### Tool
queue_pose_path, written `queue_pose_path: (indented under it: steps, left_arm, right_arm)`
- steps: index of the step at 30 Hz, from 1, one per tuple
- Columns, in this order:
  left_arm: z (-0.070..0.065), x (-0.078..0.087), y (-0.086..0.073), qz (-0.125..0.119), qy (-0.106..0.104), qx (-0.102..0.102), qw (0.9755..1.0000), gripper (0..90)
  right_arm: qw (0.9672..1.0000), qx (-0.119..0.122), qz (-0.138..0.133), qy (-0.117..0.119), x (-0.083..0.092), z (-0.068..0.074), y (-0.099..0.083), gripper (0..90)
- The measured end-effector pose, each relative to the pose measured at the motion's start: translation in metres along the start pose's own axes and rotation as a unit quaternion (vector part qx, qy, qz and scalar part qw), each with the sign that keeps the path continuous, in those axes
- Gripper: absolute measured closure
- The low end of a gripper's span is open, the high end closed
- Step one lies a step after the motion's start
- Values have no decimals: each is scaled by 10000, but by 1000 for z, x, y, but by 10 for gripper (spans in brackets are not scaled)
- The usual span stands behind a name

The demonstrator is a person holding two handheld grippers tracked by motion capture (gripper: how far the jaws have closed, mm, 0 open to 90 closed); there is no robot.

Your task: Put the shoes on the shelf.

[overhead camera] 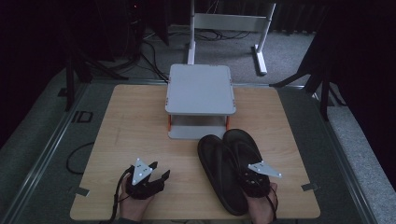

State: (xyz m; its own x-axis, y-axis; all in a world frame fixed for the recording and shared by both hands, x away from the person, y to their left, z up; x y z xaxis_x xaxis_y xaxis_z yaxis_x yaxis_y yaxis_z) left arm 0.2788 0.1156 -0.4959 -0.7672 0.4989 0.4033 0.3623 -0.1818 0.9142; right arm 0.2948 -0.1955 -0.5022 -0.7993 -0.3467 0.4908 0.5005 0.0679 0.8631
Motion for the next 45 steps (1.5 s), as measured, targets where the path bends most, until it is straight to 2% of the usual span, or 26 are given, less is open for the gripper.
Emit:
queue_pose_path:
  steps: [12, 21, 28, 38, 40, 45]
  left_arm:
    - [11, 2, -4, -21, 173, 83, 9998, 428]
    - [11, 2, -5, -12, 199, 77, 9998, 428]
    - [13, 2, -5, -23, 219, 100, 9997, 428]
    - [15, 5, -5, -37, 254, 120, 9996, 428]
    - [16, 5, -5, -46, 248, 126, 9996, 427]
    - [16, 5, -6, -47, 241, 180, 9995, 427]
  right_arm:
    - [9997, 59, -51, 246, -22, 29, 13, 760]
    - [9994, 82, -132, 318, -38, 46, 22, 759]
    - [9992, 16, -294, 271, -52, 58, 34, 758]
    - [9991, -82, -369, 204, -75, 70, 42, 759]
    - [9989, -128, -425, 119, -83, 72, 44, 758]
    - [9984, -235, -507, -14, -92, 71, 48, 758]
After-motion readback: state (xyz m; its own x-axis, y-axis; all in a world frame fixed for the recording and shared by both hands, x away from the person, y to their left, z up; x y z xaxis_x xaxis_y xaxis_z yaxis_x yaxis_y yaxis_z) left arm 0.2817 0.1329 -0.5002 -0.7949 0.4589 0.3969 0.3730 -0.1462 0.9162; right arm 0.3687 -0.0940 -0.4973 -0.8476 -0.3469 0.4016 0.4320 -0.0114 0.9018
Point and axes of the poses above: each handheld gripper's, and its own axes: x roughly backward along the jaws, y roughly out of its top, z roughly to its left, the point moved 6 cm from there along -x, roughly forward along the jaws, and after that the axes turned 6 degrees about -z, right-handed, at the moved point
